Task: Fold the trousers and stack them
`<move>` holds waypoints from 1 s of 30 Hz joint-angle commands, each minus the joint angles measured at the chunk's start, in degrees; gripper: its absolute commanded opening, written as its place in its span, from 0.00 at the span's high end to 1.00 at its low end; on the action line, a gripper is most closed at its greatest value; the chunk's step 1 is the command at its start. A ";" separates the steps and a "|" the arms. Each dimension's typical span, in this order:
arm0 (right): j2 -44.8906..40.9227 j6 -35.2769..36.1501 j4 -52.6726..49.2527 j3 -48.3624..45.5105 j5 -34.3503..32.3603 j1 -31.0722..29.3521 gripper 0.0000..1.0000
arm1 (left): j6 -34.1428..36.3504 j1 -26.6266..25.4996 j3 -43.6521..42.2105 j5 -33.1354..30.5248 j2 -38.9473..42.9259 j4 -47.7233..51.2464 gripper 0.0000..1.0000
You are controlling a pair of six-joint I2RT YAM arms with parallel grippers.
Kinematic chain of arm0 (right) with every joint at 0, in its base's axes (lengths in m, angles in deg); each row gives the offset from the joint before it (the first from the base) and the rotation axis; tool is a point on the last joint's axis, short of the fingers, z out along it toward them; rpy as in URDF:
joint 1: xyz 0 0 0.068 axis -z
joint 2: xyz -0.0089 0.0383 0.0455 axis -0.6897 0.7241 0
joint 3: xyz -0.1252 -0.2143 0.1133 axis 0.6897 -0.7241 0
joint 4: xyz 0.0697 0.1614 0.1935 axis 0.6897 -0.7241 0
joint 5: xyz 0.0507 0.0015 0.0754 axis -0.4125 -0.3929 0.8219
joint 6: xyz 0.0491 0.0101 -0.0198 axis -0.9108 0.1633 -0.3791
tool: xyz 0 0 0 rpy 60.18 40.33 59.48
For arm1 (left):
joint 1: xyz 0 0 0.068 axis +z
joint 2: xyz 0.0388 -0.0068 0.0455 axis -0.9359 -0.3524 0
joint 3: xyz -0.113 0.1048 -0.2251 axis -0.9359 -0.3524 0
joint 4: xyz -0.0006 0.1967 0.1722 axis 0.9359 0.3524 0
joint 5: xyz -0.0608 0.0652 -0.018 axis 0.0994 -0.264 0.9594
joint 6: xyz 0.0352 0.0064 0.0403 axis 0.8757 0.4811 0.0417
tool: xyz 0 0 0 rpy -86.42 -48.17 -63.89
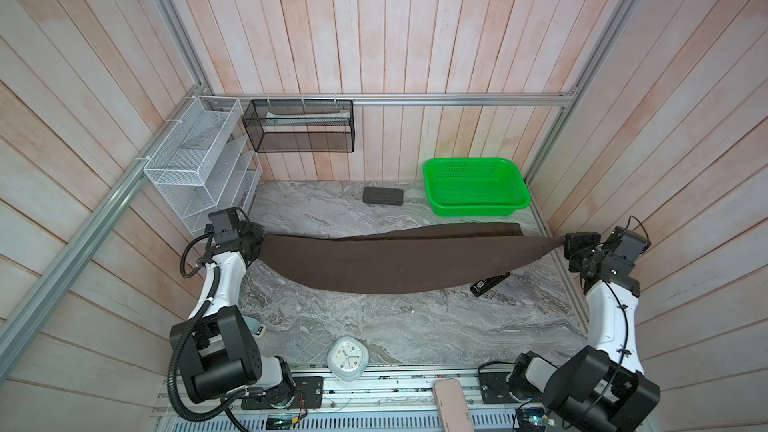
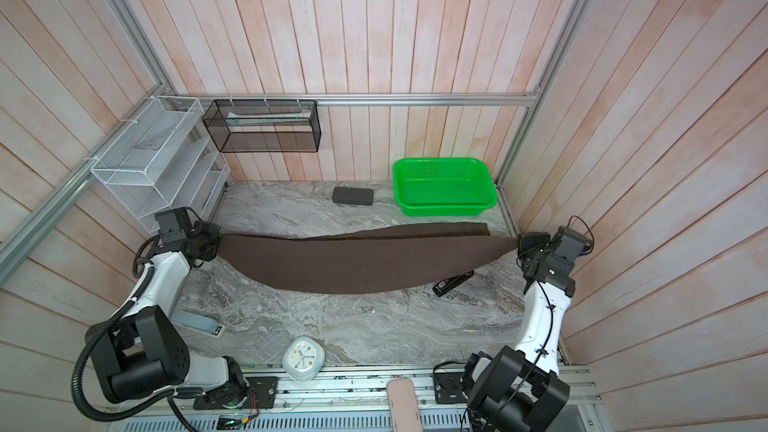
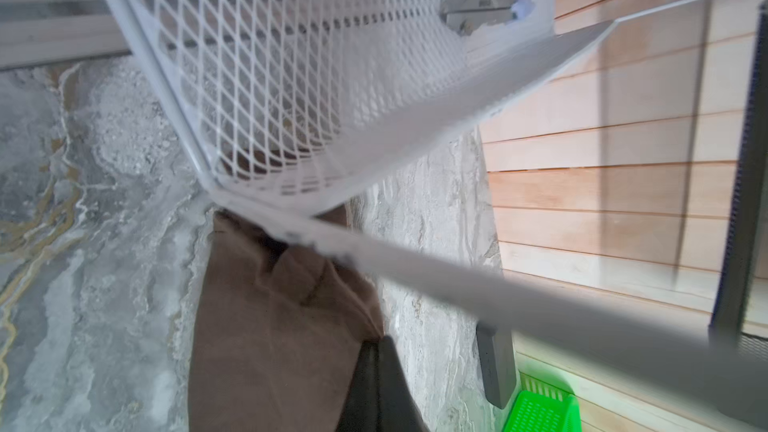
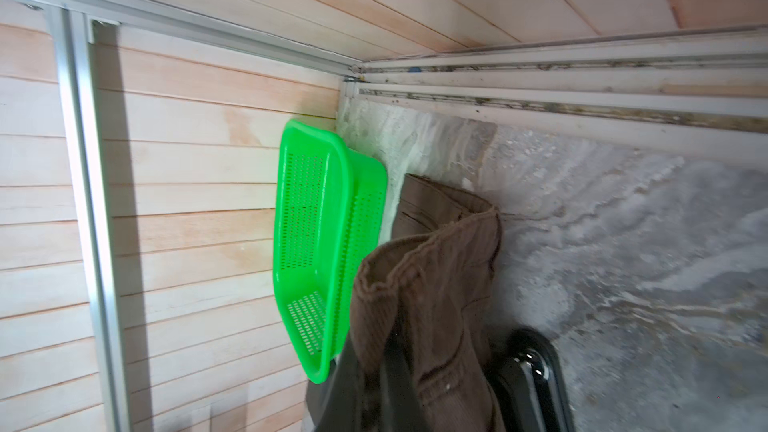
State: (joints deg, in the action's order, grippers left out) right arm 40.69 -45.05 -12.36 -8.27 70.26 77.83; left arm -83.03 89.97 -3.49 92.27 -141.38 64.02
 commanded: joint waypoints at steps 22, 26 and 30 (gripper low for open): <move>2.60 -2.61 2.80 5.14 3.38 0.25 1.00 | 4.46 -1.71 -0.34 12.13 2.98 -7.48 1.00; 1.59 -2.09 2.86 2.96 3.26 0.28 1.00 | 3.29 -4.50 -7.74 10.97 4.59 -10.17 1.00; 1.04 -1.56 2.59 2.05 3.20 0.25 1.00 | 2.98 -4.80 -12.85 10.09 5.83 -11.20 1.00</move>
State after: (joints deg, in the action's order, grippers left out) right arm 42.85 -47.95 -11.18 -5.53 73.80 77.83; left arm -83.13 87.65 -14.26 99.15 -136.16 57.99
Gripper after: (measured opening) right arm 0.062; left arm 0.045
